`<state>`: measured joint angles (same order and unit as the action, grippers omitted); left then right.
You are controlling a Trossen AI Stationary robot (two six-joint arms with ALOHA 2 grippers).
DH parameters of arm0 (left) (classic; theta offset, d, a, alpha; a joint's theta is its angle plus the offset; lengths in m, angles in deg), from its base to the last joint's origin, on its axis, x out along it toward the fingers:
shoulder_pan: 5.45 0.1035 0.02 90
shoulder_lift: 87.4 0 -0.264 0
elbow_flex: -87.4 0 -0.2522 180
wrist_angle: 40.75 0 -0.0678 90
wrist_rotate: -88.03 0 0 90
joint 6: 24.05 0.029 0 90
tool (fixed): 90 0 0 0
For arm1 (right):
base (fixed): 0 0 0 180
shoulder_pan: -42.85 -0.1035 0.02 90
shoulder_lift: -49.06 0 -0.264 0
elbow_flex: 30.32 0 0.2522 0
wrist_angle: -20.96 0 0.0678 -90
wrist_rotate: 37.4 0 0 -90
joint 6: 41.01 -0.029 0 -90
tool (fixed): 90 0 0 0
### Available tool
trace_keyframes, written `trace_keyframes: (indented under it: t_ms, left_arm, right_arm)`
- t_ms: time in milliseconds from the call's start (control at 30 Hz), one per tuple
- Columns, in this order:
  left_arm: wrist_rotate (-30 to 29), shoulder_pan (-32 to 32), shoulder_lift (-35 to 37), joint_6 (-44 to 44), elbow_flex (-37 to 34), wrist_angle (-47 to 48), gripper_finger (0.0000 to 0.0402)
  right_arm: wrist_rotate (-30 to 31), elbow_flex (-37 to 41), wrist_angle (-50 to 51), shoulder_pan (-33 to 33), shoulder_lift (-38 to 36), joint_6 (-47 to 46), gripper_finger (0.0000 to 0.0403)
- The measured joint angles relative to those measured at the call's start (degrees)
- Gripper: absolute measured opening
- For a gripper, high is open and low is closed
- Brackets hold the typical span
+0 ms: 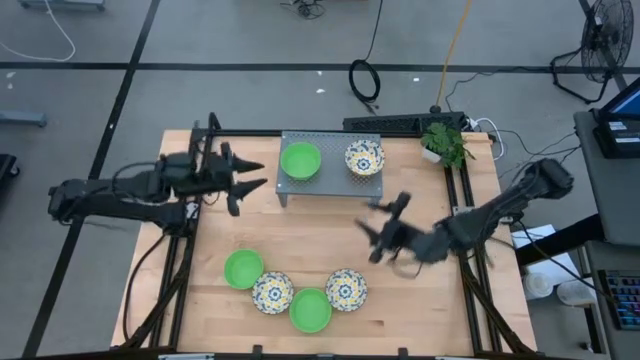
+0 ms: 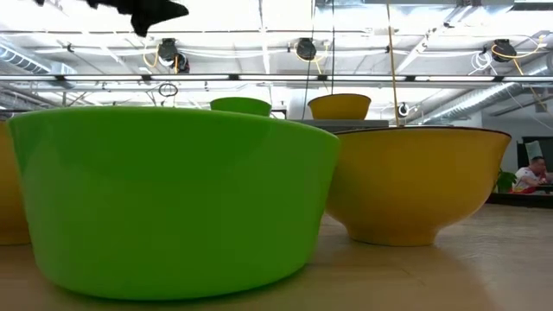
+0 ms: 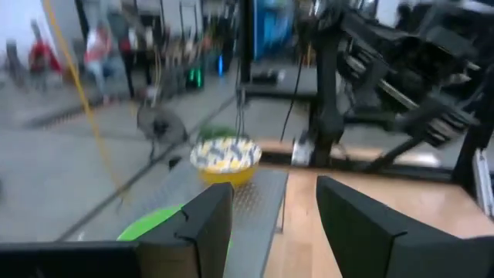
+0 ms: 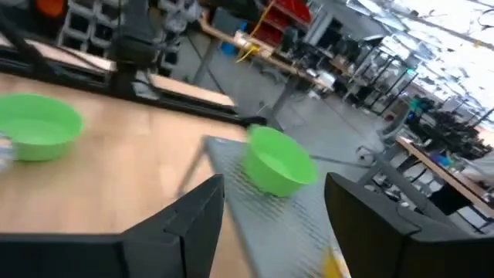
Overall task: Pick & Place Mini bowls
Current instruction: Stack the white patterned bowl on top of the white patterned bowl on the shelf
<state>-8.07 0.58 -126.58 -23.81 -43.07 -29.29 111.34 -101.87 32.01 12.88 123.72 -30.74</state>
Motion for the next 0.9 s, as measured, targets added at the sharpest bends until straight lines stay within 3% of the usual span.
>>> trace_keyframes:
  t_ms: [67, 200, 333, 467, 567, 900]
  left_arm:
    - [-0.05, -1.23, 1.47, 1.70, -4.73, -6.10, 0.0193]
    - [0.08, -3.45, 2.05, 6.72, -9.08, -13.66, 0.0193]
    - [1.58, -5.04, 2.09, 10.53, -9.12, -17.89, 0.0193]
    - [4.37, -5.82, 2.04, 13.73, -9.12, -21.31, 0.0193]
    - [4.47, -5.75, 2.06, 16.56, -9.12, -25.77, 0.0193]
    - [4.52, -5.65, 0.63, 18.63, -9.12, -27.52, 0.0193]
  right_arm:
    - [-2.94, -9.47, 11.12, -2.38, 5.26, -7.93, 0.0211]
    - [-21.10, -29.49, 39.05, -2.38, 14.95, -34.06, 0.0210]
    - [-33.62, -39.09, 59.50, -0.70, 22.27, -52.47, 0.0210]
    - [-41.31, -38.55, 64.01, -0.04, 25.63, -62.84, 0.0210]
    - [-42.81, -35.56, 64.99, 0.08, 26.98, -68.34, 0.0210]
    - [-49.60, -21.85, 55.60, 2.27, 26.90, -78.50, 0.0210]
